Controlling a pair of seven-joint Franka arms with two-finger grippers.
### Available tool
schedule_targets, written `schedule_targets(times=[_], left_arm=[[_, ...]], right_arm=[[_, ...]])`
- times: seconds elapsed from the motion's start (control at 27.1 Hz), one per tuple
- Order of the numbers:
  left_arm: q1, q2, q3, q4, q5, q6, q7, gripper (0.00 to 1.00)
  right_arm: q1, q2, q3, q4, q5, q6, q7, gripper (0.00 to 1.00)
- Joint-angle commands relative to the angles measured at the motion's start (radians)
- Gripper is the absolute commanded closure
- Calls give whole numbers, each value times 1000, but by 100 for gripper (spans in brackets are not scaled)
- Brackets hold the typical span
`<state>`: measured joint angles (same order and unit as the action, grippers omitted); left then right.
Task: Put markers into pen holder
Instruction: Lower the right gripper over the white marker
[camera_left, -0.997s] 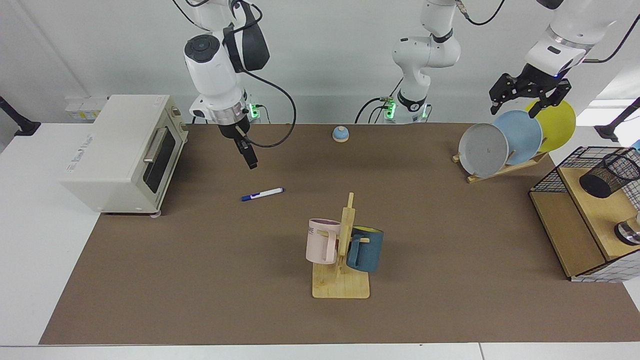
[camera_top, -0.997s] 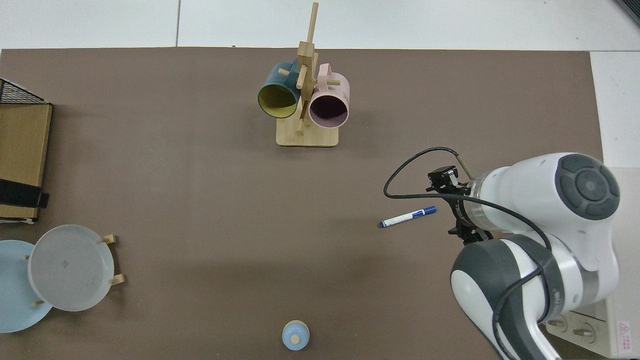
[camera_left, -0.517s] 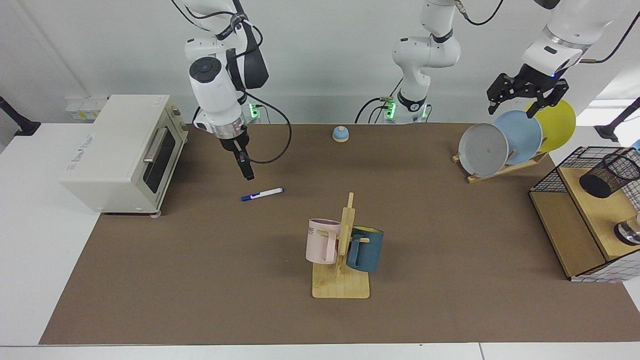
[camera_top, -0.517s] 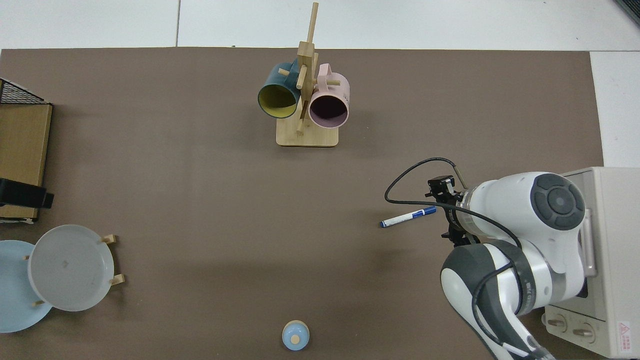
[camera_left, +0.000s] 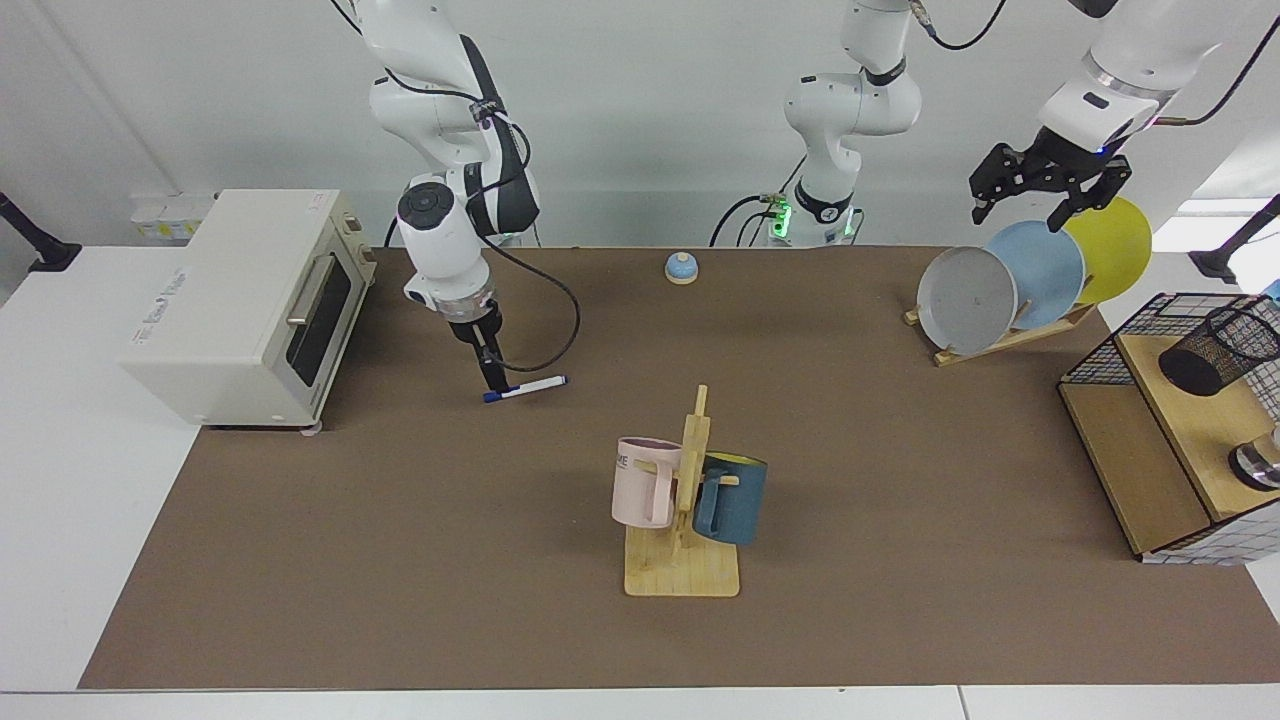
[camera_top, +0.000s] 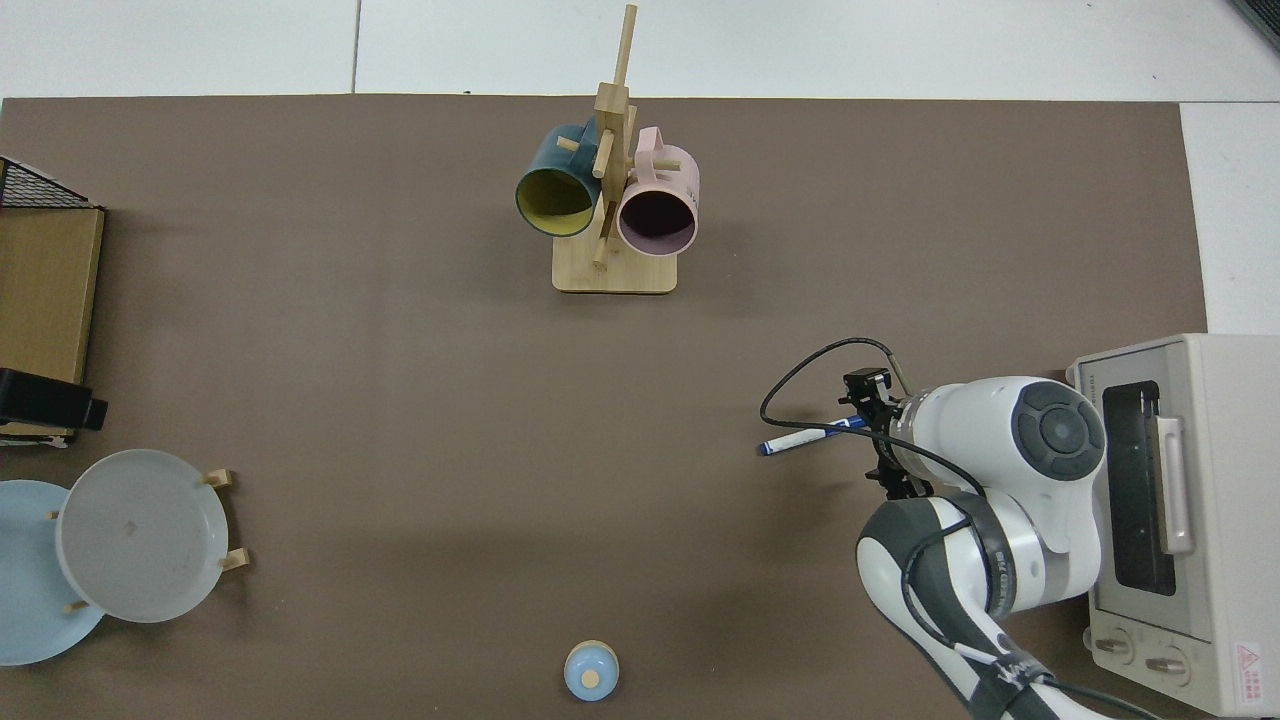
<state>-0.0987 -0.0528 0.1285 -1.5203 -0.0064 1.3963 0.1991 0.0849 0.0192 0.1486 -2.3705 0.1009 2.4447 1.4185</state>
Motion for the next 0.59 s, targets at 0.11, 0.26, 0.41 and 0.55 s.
schedule_targets(times=[0.11, 0.26, 0.41, 0.55], left_arm=[[-4, -15, 2, -1, 10, -22, -12, 0], [-4, -16, 3, -1, 10, -22, -12, 0], [-4, -16, 2, -3, 10, -22, -12, 0], [-4, -16, 3, -3, 10, -22, -12, 0]], right_arm=[[3, 36, 9, -13, 14, 74, 22, 1], [28, 62, 8, -13, 14, 105, 20, 1], [41, 81, 8, -10, 13, 125, 19, 1], [45, 87, 8, -9, 11, 134, 19, 1]])
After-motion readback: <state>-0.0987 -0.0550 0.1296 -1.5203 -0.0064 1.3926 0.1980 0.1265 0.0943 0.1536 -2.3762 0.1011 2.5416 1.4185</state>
